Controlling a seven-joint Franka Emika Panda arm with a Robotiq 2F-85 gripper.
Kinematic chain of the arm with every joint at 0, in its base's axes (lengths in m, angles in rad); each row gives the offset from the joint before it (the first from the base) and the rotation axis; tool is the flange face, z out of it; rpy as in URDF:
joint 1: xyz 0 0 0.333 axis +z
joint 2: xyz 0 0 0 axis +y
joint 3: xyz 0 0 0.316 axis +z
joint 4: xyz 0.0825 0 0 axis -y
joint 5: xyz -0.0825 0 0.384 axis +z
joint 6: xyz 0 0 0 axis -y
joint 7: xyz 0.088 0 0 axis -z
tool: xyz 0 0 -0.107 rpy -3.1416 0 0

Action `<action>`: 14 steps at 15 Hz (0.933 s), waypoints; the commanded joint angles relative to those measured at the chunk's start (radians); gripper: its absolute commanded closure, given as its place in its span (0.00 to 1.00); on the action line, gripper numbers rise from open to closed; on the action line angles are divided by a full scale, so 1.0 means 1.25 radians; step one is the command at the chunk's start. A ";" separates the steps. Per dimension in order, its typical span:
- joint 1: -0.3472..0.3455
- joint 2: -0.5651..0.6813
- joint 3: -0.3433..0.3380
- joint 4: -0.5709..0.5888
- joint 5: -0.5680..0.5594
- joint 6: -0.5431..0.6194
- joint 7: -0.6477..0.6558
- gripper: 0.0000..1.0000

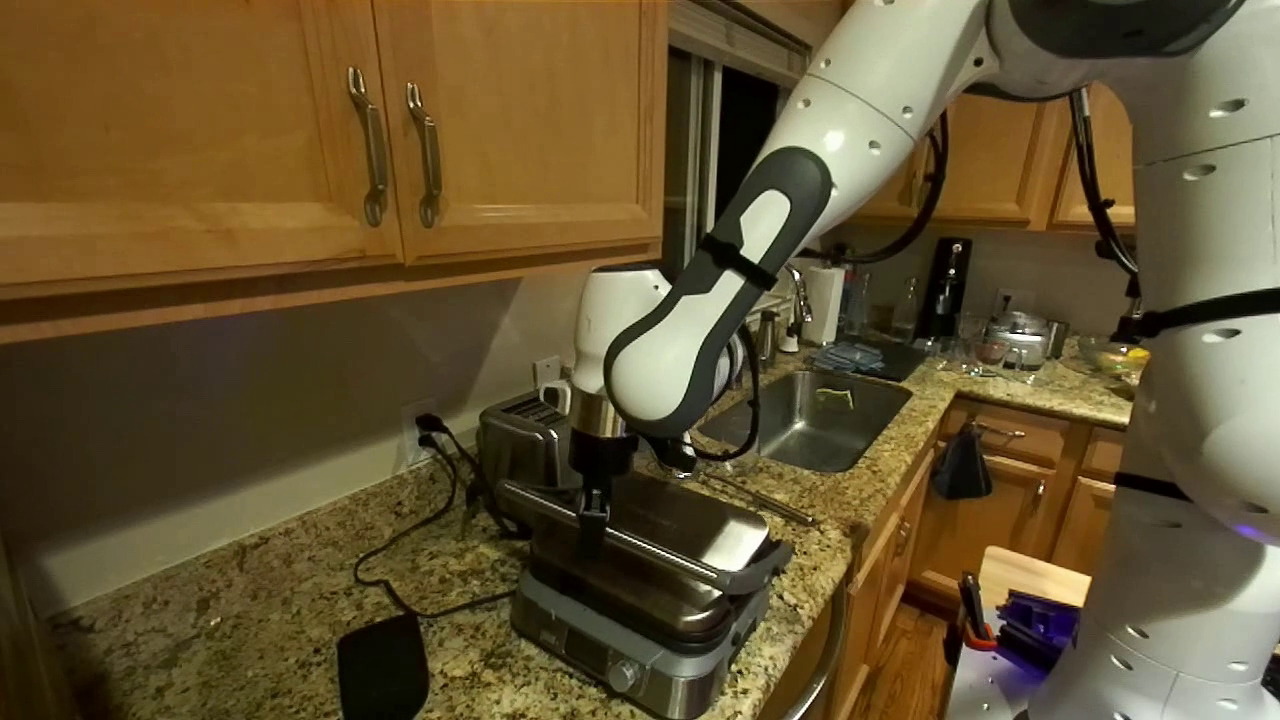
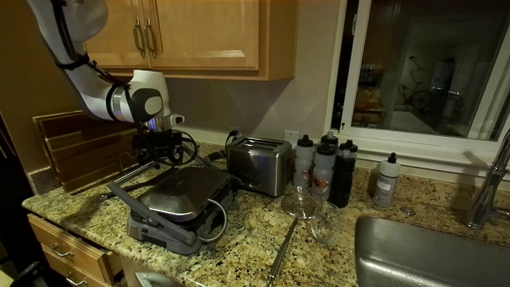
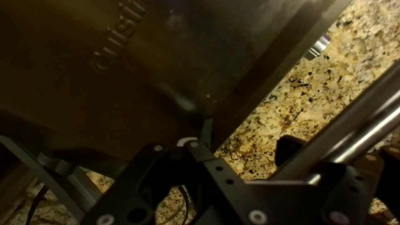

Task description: Close the toaster.

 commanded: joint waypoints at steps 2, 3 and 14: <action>-0.011 -0.066 -0.041 -0.051 -0.059 0.031 -0.005 0.08; -0.014 -0.058 -0.043 -0.049 -0.058 0.036 -0.007 0.03; 0.014 -0.014 -0.049 -0.017 -0.113 0.023 0.014 0.00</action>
